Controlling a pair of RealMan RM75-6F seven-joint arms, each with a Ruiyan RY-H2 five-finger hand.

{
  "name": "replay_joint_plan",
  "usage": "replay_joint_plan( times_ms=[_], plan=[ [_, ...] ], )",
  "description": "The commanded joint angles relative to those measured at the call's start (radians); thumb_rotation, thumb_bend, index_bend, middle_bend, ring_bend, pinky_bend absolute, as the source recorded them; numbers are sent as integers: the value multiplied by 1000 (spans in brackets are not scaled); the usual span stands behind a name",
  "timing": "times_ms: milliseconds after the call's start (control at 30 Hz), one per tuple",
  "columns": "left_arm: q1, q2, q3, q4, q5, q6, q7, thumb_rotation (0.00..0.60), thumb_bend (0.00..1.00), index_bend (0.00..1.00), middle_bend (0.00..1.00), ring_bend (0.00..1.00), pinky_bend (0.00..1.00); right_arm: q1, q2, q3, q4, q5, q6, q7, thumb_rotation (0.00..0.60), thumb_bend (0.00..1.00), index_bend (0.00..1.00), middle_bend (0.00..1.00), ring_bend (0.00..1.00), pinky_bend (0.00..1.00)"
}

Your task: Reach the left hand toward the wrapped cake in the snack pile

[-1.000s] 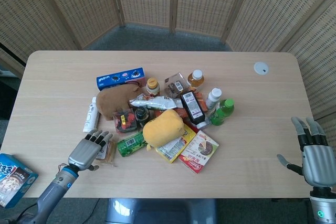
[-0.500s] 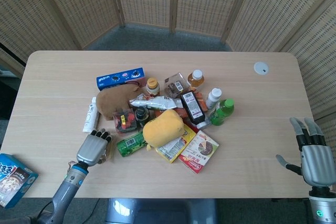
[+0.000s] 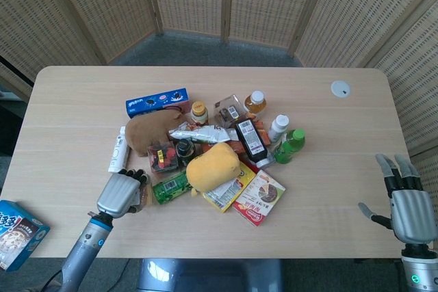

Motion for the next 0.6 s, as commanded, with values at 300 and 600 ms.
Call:
replay_joint_plan(
  times_ms=[300,600],
  plan=[
    [-49,289,-212,-397,22,128,123,600,0,877,841,676,675,3,-9,-14,0,-15,-12,-14,600,0,0,0,0,0],
    [-87,274,-231,-417,-33,121,167,600,0,876,839,677,675,4,-12,-15,0,-16,-13,-21,600,0,0,0,0,0]
  ],
)
